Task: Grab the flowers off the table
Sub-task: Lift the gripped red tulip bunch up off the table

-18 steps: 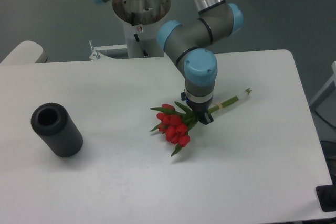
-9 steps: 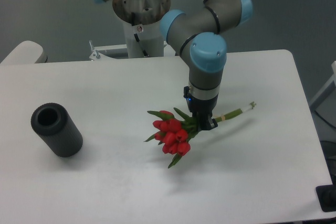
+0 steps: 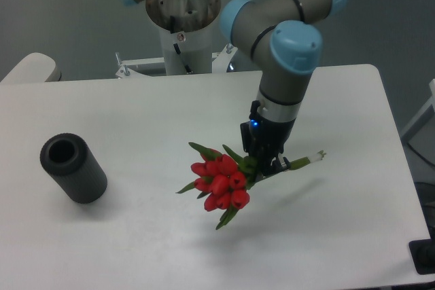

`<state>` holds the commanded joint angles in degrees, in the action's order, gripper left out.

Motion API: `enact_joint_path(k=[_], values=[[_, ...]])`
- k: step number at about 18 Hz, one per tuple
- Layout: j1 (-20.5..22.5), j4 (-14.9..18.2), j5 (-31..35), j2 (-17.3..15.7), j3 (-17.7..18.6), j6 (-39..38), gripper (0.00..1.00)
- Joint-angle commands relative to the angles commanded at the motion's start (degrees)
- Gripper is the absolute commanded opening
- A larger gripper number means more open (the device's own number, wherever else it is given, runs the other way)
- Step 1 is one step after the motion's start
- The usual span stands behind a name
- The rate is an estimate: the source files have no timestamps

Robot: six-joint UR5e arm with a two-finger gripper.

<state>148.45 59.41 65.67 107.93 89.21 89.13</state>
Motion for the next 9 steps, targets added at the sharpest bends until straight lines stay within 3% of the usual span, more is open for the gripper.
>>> enact_joint_path(k=[4, 9], values=[[1.2, -0.8, -10.2, 0.3, -0.2, -6.0, 0.09], [1.9, -1.0, -16.3, 1.2, -1.9, -9.6, 0.09]])
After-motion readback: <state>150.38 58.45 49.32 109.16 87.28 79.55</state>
